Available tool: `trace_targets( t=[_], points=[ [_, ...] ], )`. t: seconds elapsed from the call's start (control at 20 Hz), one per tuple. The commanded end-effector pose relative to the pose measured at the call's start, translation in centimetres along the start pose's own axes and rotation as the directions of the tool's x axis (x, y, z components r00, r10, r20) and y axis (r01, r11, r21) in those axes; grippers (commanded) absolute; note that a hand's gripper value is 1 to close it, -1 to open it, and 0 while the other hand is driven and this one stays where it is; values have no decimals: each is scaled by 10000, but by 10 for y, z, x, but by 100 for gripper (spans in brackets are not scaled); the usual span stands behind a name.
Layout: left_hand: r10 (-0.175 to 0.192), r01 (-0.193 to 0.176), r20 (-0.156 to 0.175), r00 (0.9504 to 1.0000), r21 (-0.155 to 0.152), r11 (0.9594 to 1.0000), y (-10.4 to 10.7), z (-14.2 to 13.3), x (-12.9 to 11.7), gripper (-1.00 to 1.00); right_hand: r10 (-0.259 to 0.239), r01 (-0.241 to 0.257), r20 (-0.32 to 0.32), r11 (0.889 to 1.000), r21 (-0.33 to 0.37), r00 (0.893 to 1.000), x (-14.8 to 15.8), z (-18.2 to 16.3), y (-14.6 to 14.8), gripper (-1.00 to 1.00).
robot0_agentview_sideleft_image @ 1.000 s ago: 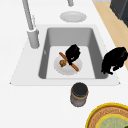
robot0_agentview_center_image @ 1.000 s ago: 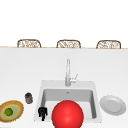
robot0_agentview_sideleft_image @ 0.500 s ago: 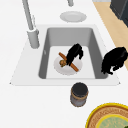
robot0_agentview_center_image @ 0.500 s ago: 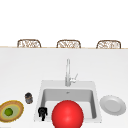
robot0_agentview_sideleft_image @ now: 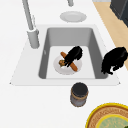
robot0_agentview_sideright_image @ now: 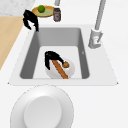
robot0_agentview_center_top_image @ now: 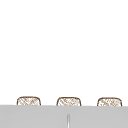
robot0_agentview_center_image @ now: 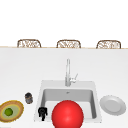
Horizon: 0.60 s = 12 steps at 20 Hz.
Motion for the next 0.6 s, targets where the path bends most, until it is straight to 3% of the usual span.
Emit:
trace_targets(
  t=[0.0,0.1,0.25,0.3,0.55],
  points=[
    [0,0,0,10000,0,10000,0,0,0,0,570,-583,542,9980,225,9969,4,-15,10,100],
    [0,0,0,10000,0,10000,0,0,0,0,872,-849,584,9956,-403,9945,5,-19,8,100],
    [0,0,0,10000,0,10000,0,0,0,0,954,-797,1119,9873,-1374,9891,2,-17,-1,100],
    [0,0,0,10000,0,10000,0,0,0,0,954,-764,1280,9863,-1459,9872,1,-17,-3,-100],
    [0,0,0,10000,0,10000,0,0,0,0,964,-677,1748,9842,-1634,9799,1,-17,0,-100]
  ],
)
